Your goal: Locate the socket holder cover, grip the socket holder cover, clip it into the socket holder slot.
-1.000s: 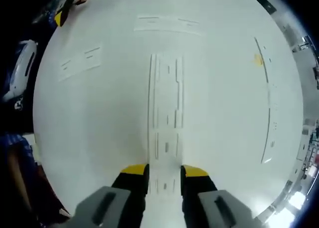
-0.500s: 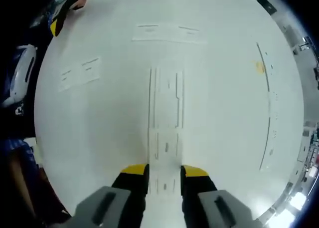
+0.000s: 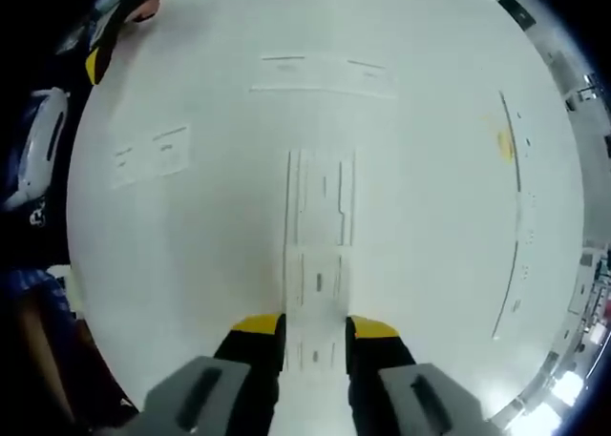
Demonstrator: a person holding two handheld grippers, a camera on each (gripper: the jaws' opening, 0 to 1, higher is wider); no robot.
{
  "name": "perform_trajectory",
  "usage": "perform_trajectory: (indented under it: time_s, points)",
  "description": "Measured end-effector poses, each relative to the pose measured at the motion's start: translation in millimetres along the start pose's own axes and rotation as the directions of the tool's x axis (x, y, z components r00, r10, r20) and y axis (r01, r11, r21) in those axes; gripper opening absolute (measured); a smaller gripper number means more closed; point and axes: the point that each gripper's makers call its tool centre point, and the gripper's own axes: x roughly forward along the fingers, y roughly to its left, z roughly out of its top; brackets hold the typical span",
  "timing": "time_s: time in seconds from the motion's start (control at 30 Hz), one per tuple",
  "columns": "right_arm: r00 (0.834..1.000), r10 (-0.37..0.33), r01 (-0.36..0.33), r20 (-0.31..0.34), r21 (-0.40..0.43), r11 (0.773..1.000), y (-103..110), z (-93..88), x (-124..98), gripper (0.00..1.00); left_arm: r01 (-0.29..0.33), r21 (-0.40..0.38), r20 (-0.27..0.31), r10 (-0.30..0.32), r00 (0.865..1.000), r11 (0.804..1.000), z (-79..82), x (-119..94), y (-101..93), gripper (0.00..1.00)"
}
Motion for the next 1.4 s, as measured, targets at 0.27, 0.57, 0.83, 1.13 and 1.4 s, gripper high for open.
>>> perform_trajectory:
  time_s: [0.27, 0.57, 0.83, 1.13, 1.4]
  points:
    - [1.000, -0.008, 0.008, -0.007, -0.013, 1.000, 0.6, -2.2, 0.4, 0.27, 0.004, 0.002, 0.002, -0.004, 1.000, 1.000, 1.4, 1.3, -2.0, 0.79]
    - [0.999, -0.035, 0.035, -0.017, -0.031, 0.999, -1.3, -0.9, 1.6, 0.33, 0.001, 0.003, 0.008, -0.001, 1.000, 1.000, 1.9, 1.4, -0.7, 0.79]
    - [0.998, -0.066, 0.066, 0.002, 0.011, 0.998, -2.6, -2.6, -2.5, 0.42, 0.003, 0.004, 0.019, -0.003, 1.000, 1.000, 3.2, 0.6, -0.7, 0.79]
    - [0.985, -0.132, 0.116, 0.108, 0.138, 0.984, -6.1, -5.7, -10.3, 0.50, -0.009, 0.005, 0.020, 0.008, 1.000, 1.000, 1.5, -1.7, 1.7, 0.79]
    - [0.935, -0.233, 0.164, 0.267, 0.256, 0.953, -9.0, 2.2, -25.1, 0.49, -0.013, 0.006, 0.022, 0.013, 1.000, 1.000, 1.7, -5.1, 1.0, 0.78]
